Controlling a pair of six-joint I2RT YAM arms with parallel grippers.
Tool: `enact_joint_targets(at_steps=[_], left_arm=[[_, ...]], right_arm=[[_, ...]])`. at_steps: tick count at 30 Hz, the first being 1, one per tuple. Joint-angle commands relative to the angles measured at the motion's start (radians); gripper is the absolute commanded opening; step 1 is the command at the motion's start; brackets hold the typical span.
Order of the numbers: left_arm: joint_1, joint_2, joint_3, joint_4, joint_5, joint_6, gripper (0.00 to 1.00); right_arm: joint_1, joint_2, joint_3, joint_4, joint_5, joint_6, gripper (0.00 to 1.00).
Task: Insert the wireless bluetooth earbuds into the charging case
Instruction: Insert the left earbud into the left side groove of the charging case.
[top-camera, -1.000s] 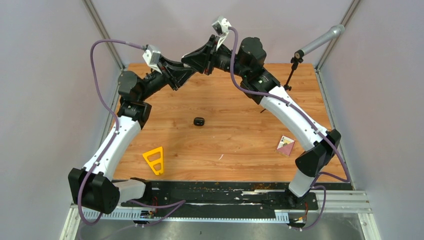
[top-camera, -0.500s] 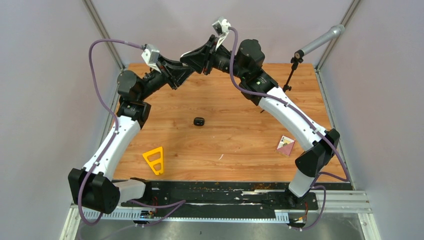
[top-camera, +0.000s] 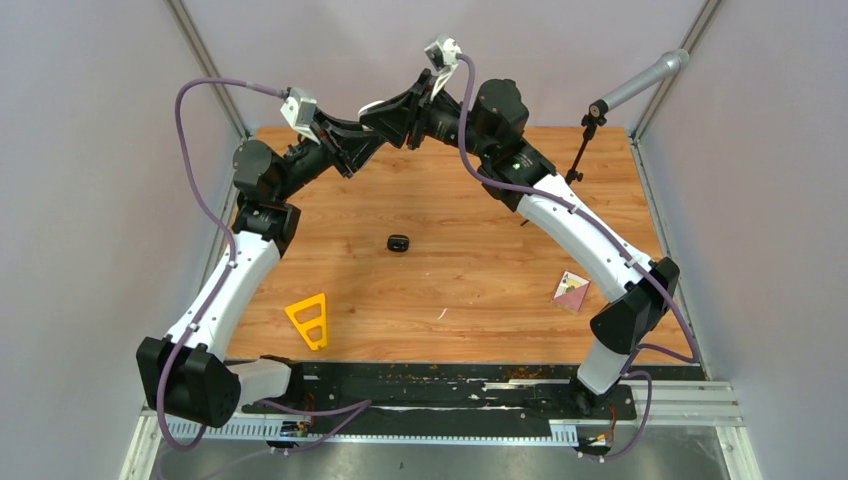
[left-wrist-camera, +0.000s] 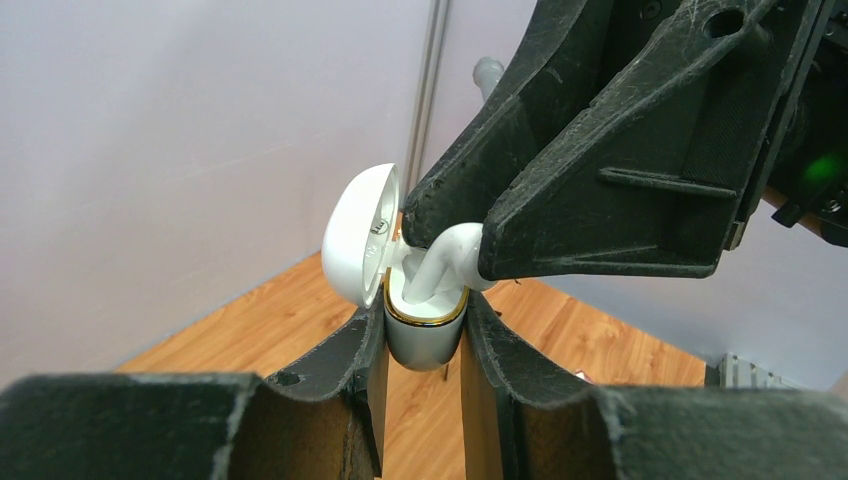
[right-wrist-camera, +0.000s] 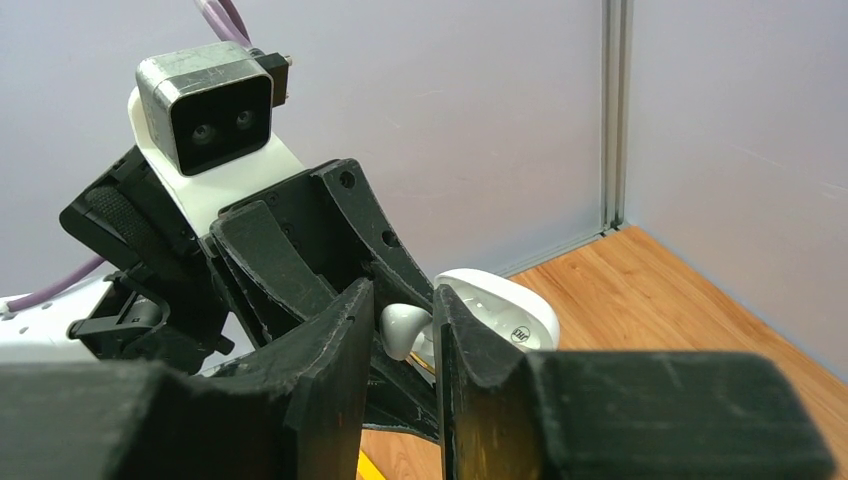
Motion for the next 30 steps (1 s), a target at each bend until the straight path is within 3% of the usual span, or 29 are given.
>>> enact_joint_targets(at_steps=[1, 21, 30], left_arm=[[-0.003, -0.027, 0.050, 0.079, 0.029, -0.018, 0.00], [-0.006, -0.045, 0.005, 0.097, 0.087, -0.001, 0.00], [-0.005, -0.045, 0.010, 0.101, 0.088, -0.020, 0.00]], right_arm=[[-0.002, 0.008, -0.005, -0.042, 0.052, -0.040, 0.29], [0.001, 0.004, 0.033, -0.122, 0.000, -0.239, 0.25], [0.004, -0.025, 0.027, -0.131, -0.055, -0.490, 0.27]])
